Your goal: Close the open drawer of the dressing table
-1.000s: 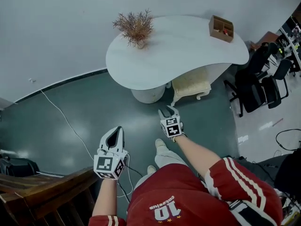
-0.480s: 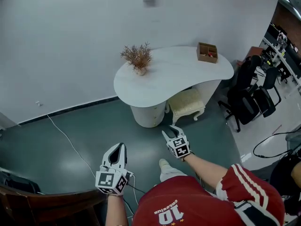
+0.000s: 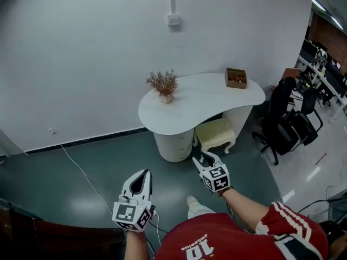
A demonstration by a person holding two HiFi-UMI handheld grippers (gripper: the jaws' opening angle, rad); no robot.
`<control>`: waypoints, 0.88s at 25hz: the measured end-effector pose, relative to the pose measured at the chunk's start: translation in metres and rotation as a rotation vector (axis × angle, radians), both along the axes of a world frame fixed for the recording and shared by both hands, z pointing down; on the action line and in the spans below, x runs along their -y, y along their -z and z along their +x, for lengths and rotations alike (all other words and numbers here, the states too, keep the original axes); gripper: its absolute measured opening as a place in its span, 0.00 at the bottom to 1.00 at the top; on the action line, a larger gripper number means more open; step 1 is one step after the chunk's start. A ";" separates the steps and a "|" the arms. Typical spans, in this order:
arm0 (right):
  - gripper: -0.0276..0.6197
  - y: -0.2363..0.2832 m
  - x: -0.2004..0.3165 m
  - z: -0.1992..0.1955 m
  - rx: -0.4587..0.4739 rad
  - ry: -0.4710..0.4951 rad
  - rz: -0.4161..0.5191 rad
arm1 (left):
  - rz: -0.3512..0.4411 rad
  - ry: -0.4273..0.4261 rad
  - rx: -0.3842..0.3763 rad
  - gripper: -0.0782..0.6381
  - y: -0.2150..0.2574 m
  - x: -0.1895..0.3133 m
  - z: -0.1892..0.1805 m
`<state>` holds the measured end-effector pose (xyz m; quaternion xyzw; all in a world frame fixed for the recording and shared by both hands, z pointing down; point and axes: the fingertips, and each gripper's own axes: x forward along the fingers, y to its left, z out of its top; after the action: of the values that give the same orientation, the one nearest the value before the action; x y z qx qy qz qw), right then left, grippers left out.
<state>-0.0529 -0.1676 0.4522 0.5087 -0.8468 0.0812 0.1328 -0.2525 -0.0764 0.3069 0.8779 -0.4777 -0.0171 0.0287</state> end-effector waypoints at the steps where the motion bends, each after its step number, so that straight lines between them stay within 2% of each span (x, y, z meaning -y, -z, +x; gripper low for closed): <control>1: 0.28 0.013 -0.005 0.001 0.017 -0.006 0.012 | 0.005 -0.001 0.006 0.12 0.003 -0.006 -0.001; 4: 0.27 0.054 -0.013 0.001 0.065 -0.017 0.054 | 0.008 0.014 0.008 0.12 0.015 -0.017 -0.007; 8: 0.27 0.101 -0.031 -0.003 0.111 -0.012 0.120 | 0.012 0.023 -0.032 0.11 0.029 -0.026 -0.008; 14: 0.27 0.169 -0.063 0.011 0.130 -0.013 0.222 | 0.082 -0.041 -0.075 0.12 0.067 -0.032 0.017; 19: 0.26 0.190 -0.082 0.024 0.125 -0.055 0.271 | 0.137 -0.090 -0.097 0.11 0.088 -0.034 0.032; 22: 0.26 0.198 -0.092 0.034 0.112 -0.056 0.292 | 0.158 -0.107 -0.074 0.12 0.094 -0.031 0.043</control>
<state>-0.0186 -0.0758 0.2538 0.5406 -0.8412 -0.0109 0.0079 -0.2093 -0.0456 0.2126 0.9005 -0.4257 -0.0855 -0.0219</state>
